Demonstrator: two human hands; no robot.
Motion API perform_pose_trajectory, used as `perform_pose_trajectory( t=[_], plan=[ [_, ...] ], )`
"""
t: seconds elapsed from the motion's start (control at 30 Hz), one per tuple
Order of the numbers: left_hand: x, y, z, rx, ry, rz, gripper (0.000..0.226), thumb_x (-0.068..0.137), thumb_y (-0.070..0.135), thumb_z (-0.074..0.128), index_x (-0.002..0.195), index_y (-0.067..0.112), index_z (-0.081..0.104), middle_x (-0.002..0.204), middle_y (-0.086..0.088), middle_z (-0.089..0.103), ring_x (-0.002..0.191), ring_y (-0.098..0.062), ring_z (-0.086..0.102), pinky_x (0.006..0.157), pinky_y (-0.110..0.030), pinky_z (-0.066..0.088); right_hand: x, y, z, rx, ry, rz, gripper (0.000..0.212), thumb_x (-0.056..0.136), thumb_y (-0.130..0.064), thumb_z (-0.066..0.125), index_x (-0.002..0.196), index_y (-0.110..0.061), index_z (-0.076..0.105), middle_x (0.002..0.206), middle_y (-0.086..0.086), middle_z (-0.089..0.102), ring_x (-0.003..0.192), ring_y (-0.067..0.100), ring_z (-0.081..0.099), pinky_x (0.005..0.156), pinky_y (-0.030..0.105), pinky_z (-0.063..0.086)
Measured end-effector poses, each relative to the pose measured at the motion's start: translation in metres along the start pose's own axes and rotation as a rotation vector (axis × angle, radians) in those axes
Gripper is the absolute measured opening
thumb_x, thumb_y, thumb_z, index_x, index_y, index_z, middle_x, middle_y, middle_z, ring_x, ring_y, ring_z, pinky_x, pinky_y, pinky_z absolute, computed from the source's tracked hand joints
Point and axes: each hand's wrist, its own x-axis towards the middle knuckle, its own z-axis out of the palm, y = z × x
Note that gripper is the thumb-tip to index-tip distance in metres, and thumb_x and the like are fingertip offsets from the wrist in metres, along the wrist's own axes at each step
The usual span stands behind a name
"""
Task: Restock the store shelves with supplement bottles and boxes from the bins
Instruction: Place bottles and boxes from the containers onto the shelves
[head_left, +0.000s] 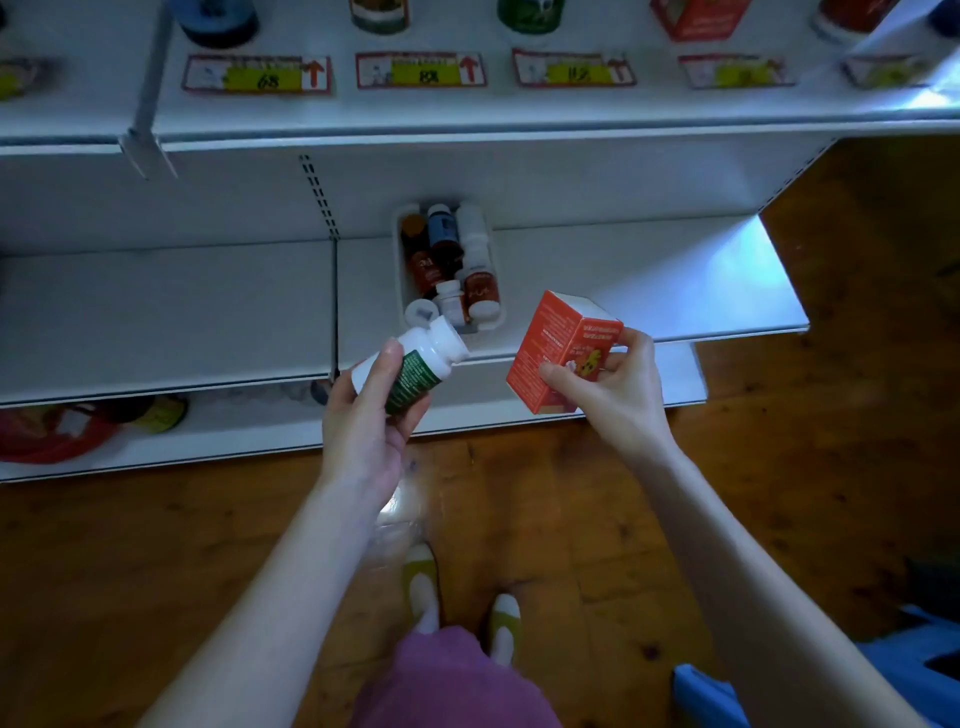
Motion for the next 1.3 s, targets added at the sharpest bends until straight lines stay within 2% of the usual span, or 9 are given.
perform_pose_trajectory(
  t=[0.07, 0.13, 0.3, 0.37, 0.43, 0.57, 0.77, 0.97, 1.3],
  plan=[
    [-0.022, 0.0, 0.01, -0.001, -0.027, 0.021, 0.019, 0.085, 0.023, 0.062, 0.1, 0.014, 0.057, 0.093, -0.005, 0.064, 0.083, -0.015, 0.066, 0.063, -0.024, 0.058, -0.011, -0.01, -0.019, 0.006, -0.018, -0.004, 0.082, 0.071, -0.021, 0.079, 0.133, -0.017, 0.027, 0.107, -0.001, 0.058, 0.096, 0.008, 0.061, 0.068, 0.011, 0.05],
    [-0.045, 0.002, 0.02, -0.031, -0.06, 0.017, 0.027, 0.084, 0.025, 0.063, 0.106, 0.011, 0.055, 0.094, -0.006, 0.064, 0.083, -0.016, 0.066, 0.059, -0.021, 0.057, -0.021, -0.022, -0.033, 0.028, -0.028, -0.016, 0.095, 0.071, -0.022, 0.078, 0.142, -0.016, 0.015, 0.117, 0.004, 0.056, 0.105, 0.013, 0.059, 0.075, 0.014, 0.046],
    [-0.096, 0.013, 0.036, -0.127, -0.138, 0.033, 0.035, 0.087, 0.028, 0.059, 0.114, 0.007, 0.056, 0.096, -0.009, 0.063, 0.082, -0.015, 0.065, 0.056, -0.021, 0.056, -0.043, -0.064, -0.064, 0.017, -0.029, -0.091, 0.074, 0.07, -0.021, 0.079, 0.128, -0.018, 0.033, 0.106, -0.005, 0.057, 0.096, 0.007, 0.058, 0.078, 0.025, 0.052],
    [-0.11, 0.02, 0.038, -0.13, -0.145, 0.057, 0.033, 0.087, 0.03, 0.059, 0.112, 0.008, 0.059, 0.097, -0.009, 0.063, 0.085, -0.016, 0.063, 0.054, -0.02, 0.054, -0.05, -0.081, -0.076, 0.039, -0.046, -0.118, 0.063, 0.068, -0.02, 0.079, 0.116, -0.019, 0.038, 0.101, -0.006, 0.057, 0.092, 0.006, 0.059, 0.083, 0.037, 0.055],
    [-0.123, 0.027, 0.038, -0.137, -0.151, 0.084, 0.026, 0.087, 0.032, 0.058, 0.103, 0.011, 0.061, 0.094, -0.007, 0.062, 0.085, -0.015, 0.062, 0.054, -0.019, 0.054, -0.051, -0.094, -0.084, 0.047, -0.056, -0.135, 0.06, 0.067, -0.021, 0.08, 0.112, -0.018, 0.04, 0.1, -0.005, 0.058, 0.091, 0.005, 0.06, 0.085, 0.039, 0.054],
    [-0.148, 0.041, 0.043, -0.222, -0.145, 0.132, 0.014, 0.09, 0.029, 0.056, 0.093, 0.016, 0.06, 0.093, -0.004, 0.062, 0.091, -0.015, 0.06, 0.063, -0.022, 0.057, -0.054, -0.12, -0.09, 0.003, -0.091, -0.194, 0.08, 0.049, -0.046, 0.082, 0.114, -0.014, 0.047, 0.104, 0.003, 0.064, 0.095, 0.016, 0.064, 0.08, 0.045, 0.056],
    [-0.167, 0.062, 0.048, -0.258, -0.198, 0.217, 0.015, 0.09, 0.03, 0.054, 0.092, 0.017, 0.062, 0.09, -0.004, 0.064, 0.082, -0.014, 0.064, 0.069, -0.023, 0.056, -0.058, -0.145, -0.088, -0.01, -0.135, -0.3, 0.105, 0.06, -0.038, 0.083, 0.143, -0.025, 0.019, 0.128, -0.001, 0.051, 0.116, 0.016, 0.052, 0.1, 0.043, 0.045],
    [-0.163, 0.085, 0.043, -0.248, -0.208, 0.23, 0.019, 0.09, 0.031, 0.054, 0.096, 0.014, 0.061, 0.095, -0.008, 0.064, 0.091, -0.017, 0.063, 0.065, -0.021, 0.057, -0.053, -0.168, -0.074, -0.056, -0.14, -0.315, 0.086, 0.052, -0.048, 0.082, 0.123, -0.024, 0.04, 0.108, -0.004, 0.06, 0.1, 0.012, 0.059, 0.086, 0.046, 0.053],
    [-0.114, 0.126, 0.08, -0.204, -0.351, 0.187, 0.014, 0.091, 0.026, 0.053, 0.098, 0.016, 0.061, 0.101, -0.005, 0.064, 0.093, -0.015, 0.062, 0.071, -0.023, 0.055, -0.019, -0.194, -0.078, -0.023, 0.043, -0.285, 0.07, 0.061, -0.033, 0.083, 0.116, -0.021, 0.04, 0.103, -0.006, 0.058, 0.096, 0.009, 0.059, 0.086, 0.046, 0.053]
  ],
)
